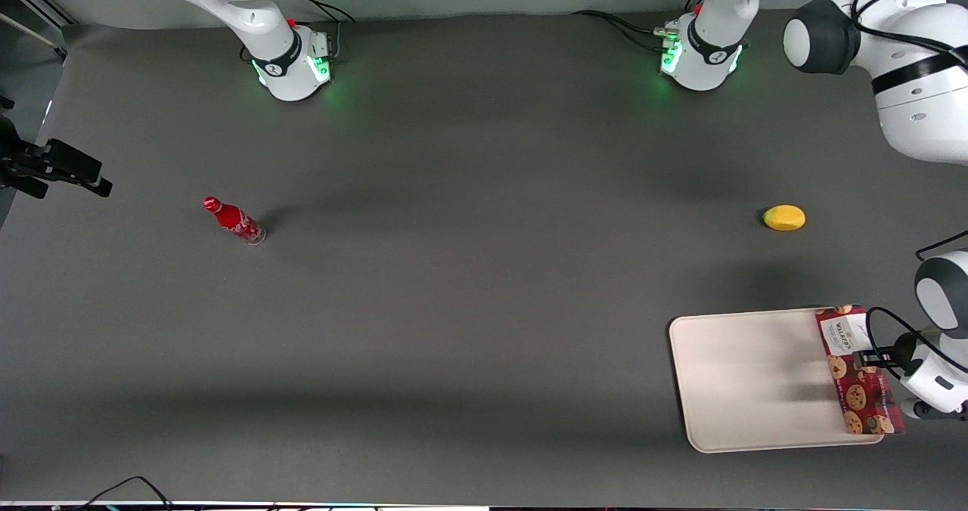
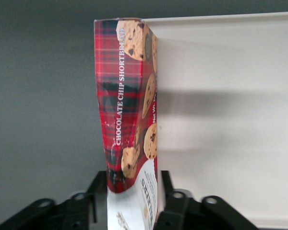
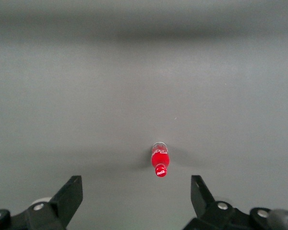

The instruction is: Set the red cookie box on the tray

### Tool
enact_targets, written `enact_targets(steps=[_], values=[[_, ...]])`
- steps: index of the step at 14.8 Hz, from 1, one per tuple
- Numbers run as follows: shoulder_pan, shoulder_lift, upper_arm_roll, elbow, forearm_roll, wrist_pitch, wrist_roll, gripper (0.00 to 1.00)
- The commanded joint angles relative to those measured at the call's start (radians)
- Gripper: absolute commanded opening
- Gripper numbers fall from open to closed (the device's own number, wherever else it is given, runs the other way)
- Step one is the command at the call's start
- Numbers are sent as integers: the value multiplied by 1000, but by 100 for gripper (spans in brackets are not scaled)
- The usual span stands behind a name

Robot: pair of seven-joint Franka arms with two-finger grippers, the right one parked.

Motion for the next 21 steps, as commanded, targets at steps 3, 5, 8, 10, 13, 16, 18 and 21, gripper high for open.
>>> enact_targets(steps=[3, 5, 8, 10, 13, 16, 18, 21], values=[[-20, -105, 64, 94, -10, -324, 21, 100], [-21, -189, 63, 104, -10, -442, 23, 100], [-40, -347, 51, 101, 13, -585, 21, 100], [-64, -454, 22, 90, 20, -674, 6, 100], [-78, -588, -110, 60, 66, -792, -124, 100], [-80, -788, -280, -185, 142, -762, -243, 100], [-78, -936, -300, -404, 140, -653, -247, 100], [-77, -995, -301, -514, 122, -590, -292, 100]])
